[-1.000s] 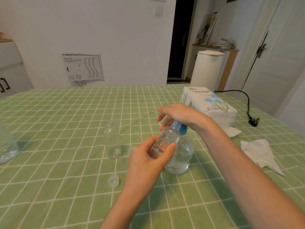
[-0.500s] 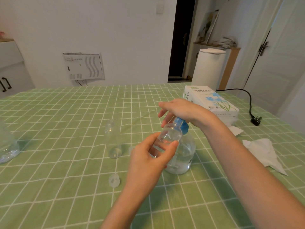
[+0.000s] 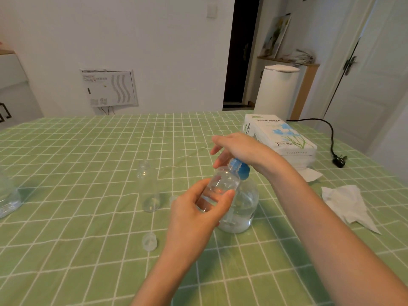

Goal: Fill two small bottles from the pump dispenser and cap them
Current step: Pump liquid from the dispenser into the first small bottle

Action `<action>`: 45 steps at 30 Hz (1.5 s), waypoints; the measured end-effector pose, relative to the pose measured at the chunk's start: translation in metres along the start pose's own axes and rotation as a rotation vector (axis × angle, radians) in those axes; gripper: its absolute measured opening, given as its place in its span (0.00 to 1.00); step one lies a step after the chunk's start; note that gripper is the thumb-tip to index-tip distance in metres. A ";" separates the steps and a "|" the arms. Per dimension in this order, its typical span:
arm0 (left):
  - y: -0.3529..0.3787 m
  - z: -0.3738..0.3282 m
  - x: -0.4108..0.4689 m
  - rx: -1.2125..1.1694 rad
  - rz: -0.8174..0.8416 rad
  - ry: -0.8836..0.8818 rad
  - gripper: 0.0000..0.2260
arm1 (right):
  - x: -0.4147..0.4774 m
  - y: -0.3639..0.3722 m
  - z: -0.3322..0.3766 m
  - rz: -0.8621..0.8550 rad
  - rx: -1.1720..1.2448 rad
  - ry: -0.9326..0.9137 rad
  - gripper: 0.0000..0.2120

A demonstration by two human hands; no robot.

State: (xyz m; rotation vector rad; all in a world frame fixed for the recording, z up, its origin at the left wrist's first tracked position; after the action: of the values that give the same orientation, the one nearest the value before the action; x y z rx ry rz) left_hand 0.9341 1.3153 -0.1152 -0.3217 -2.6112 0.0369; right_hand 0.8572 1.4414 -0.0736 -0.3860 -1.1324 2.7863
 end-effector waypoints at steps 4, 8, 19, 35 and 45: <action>0.000 -0.003 0.002 -0.002 -0.002 0.010 0.08 | -0.006 -0.017 0.009 -0.099 0.047 -0.070 0.16; 0.000 -0.003 0.002 -0.019 -0.008 0.013 0.08 | -0.011 -0.017 0.014 -0.015 0.017 -0.053 0.18; 0.000 -0.001 0.001 -0.065 -0.017 -0.021 0.07 | 0.003 -0.007 0.009 -0.001 -0.128 0.049 0.25; 0.001 0.001 -0.003 -0.017 -0.002 -0.013 0.07 | 0.008 0.009 -0.003 0.043 -0.165 0.039 0.26; 0.002 -0.001 0.000 -0.032 -0.013 -0.001 0.09 | 0.007 0.000 0.001 0.060 -0.171 0.099 0.26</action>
State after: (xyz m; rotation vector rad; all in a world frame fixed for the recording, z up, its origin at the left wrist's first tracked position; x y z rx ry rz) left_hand 0.9349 1.3171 -0.1141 -0.3159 -2.6169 -0.0091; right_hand 0.8500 1.4421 -0.0741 -0.5771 -1.3617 2.6939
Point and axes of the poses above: each hand's wrist, its own x-axis towards the middle knuckle, its own y-axis out of the palm, z = x × y, the point moved 8 cm from there along x, towards the middle knuckle, and after that the axes turned 10 degrees about y, right-handed, at the moved point
